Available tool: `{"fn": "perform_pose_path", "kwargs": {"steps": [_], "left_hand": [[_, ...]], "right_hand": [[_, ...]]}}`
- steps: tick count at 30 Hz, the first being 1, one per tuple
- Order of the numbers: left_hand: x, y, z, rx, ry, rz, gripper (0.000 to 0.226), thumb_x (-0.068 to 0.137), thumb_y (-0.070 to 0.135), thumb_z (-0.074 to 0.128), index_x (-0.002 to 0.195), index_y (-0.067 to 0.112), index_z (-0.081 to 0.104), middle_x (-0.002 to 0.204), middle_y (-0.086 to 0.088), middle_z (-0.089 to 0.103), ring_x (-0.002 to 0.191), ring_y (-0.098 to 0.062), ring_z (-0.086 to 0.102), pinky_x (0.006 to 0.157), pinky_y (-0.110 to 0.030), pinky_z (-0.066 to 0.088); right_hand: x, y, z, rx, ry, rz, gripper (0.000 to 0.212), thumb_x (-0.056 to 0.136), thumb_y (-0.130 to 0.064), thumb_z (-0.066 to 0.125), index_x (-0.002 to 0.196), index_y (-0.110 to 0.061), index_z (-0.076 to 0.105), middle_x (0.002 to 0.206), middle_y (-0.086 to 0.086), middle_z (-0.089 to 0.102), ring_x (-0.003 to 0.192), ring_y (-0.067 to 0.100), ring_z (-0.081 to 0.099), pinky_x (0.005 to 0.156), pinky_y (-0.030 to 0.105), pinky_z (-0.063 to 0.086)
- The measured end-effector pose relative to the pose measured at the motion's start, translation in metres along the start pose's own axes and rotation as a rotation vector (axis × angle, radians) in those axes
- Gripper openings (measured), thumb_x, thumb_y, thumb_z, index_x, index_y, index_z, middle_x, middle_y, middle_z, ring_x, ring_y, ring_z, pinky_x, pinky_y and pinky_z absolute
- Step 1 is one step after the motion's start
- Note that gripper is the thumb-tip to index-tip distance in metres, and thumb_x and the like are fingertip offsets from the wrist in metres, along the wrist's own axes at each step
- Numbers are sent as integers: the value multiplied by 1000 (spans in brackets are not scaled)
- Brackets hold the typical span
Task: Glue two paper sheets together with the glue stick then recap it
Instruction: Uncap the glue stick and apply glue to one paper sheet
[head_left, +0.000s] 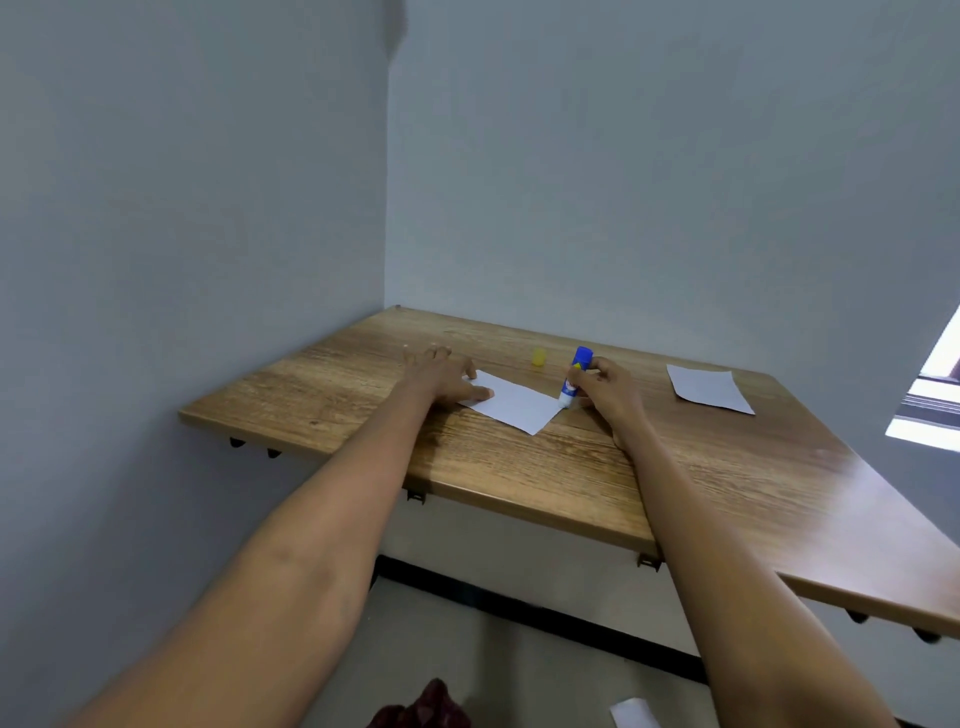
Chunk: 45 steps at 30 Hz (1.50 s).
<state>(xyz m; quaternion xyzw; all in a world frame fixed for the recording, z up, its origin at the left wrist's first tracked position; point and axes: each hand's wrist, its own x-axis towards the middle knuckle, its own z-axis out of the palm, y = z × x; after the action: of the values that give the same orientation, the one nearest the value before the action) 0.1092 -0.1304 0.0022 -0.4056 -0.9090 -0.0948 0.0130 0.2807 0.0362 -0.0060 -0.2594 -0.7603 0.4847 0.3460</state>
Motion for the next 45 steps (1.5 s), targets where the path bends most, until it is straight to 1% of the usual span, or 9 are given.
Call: {"fn": "perform_pose_path", "kwargs": {"steps": [7,11,13,17,20,25,29,38,45], "left_hand": [[-6,4,0,-43,101,16,74,79,61,57,132,12,42,146,-14,32,138,-31,25,113,-61,11],[-8,11,0,-116,205,148,58,79,42,66,129,21,44,142,-7,34,137,-25,27,114,-56,10],[-8,18,-2,-144,230,273,46,83,31,64,127,24,52,140,-4,39,134,-22,32,112,-47,17],[-7,47,-9,-294,-34,415,31,87,16,60,118,15,63,132,-5,52,123,-20,48,101,-30,36],[-3,64,-9,-176,-201,396,37,89,23,58,126,17,58,137,-4,51,126,-20,46,97,-27,33],[7,71,3,-72,-173,347,45,96,37,44,136,16,46,145,-8,38,132,-26,37,107,-38,31],[18,74,7,-33,-151,356,41,98,34,39,133,14,49,141,-12,39,134,-30,32,109,-42,30],[30,46,13,-238,-137,437,46,94,38,51,133,14,52,142,-4,45,125,-20,44,102,-31,34],[34,44,15,-282,-144,440,48,92,39,54,132,13,53,140,-4,41,123,-20,46,99,-29,34]], "right_hand": [[-2,3,-7,189,93,-1,11,85,-39,67,84,-29,64,76,-3,66,64,10,59,62,27,48],[-2,4,-5,182,76,-18,10,85,-38,67,84,-29,64,79,-3,68,67,9,61,64,25,50],[-1,5,-4,180,75,-18,11,85,-38,67,87,-27,65,80,-2,68,67,9,61,66,26,50],[0,5,-4,162,80,-24,13,84,-40,67,88,-27,65,79,-3,68,71,12,62,70,29,51],[-1,5,-4,164,113,-52,11,84,-39,68,83,-29,64,77,-5,68,77,13,64,68,26,51],[6,6,-1,78,187,-77,13,83,-43,66,80,-30,62,79,-4,69,82,18,64,84,44,52],[17,5,9,3,189,-63,26,83,-44,66,91,-19,65,88,5,70,88,25,65,84,48,53],[43,5,30,-75,161,-75,28,83,-43,67,92,-16,66,78,-1,65,66,11,55,62,27,42],[50,7,35,-127,112,-95,28,84,-39,68,95,-13,66,80,-2,64,65,6,53,58,23,39]]}}
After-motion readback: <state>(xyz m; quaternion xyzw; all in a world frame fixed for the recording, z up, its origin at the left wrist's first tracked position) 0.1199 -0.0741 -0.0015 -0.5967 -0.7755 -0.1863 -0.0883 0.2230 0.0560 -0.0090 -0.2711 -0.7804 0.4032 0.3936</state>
